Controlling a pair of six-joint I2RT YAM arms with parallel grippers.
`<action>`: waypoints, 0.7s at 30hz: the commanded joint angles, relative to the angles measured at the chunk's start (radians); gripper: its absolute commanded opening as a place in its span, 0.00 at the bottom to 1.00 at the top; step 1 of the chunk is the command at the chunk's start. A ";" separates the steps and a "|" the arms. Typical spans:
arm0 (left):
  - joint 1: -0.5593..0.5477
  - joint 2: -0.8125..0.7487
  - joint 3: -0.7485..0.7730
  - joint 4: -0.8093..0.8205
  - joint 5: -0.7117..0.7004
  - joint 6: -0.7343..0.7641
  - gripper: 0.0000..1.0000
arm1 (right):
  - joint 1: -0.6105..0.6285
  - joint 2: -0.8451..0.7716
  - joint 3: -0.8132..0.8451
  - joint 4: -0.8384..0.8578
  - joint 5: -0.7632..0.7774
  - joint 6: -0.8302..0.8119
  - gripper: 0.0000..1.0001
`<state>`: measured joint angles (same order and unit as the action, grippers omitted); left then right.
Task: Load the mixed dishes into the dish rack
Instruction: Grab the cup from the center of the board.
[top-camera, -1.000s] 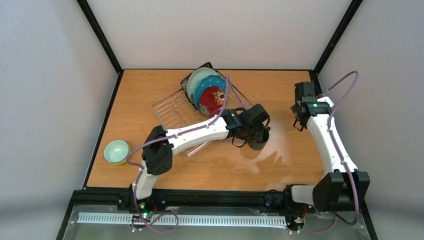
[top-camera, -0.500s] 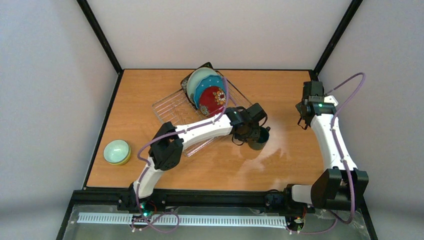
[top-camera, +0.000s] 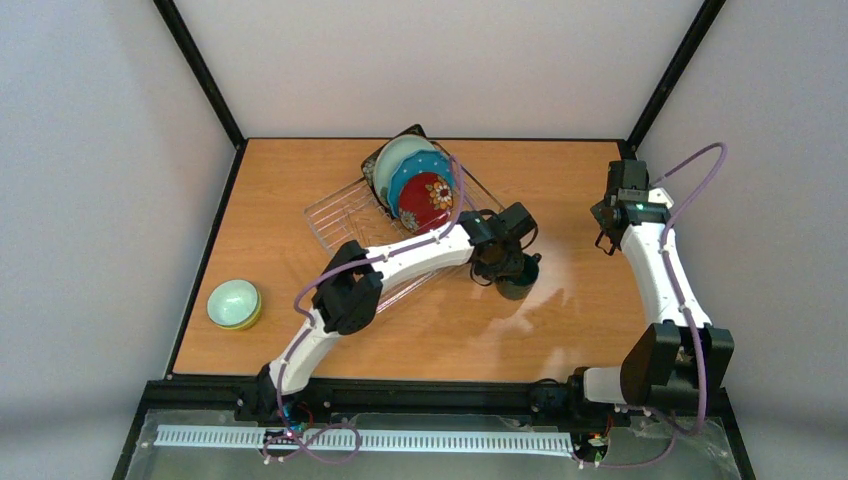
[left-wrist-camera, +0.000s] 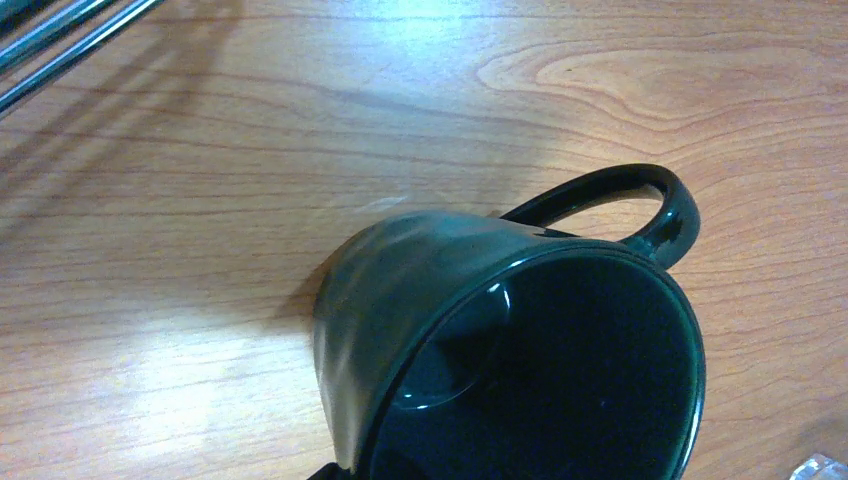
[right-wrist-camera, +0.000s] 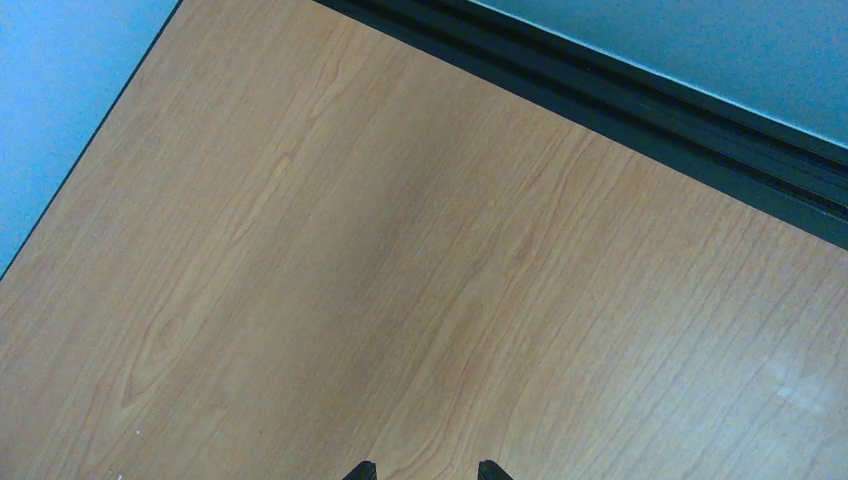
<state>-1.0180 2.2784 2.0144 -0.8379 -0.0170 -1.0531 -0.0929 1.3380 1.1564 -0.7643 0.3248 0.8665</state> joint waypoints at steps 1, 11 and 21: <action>0.016 0.035 0.067 -0.047 0.040 0.013 0.87 | -0.015 0.018 -0.021 0.021 -0.008 -0.020 0.58; 0.027 0.061 0.066 -0.095 0.057 0.066 0.75 | -0.025 0.035 -0.036 0.051 -0.031 -0.016 0.58; 0.046 0.072 0.069 -0.124 0.079 0.125 0.44 | -0.024 0.048 -0.043 0.066 -0.048 -0.007 0.58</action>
<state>-0.9886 2.3226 2.0415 -0.9031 0.0452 -0.9749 -0.1081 1.3705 1.1294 -0.7105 0.2802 0.8543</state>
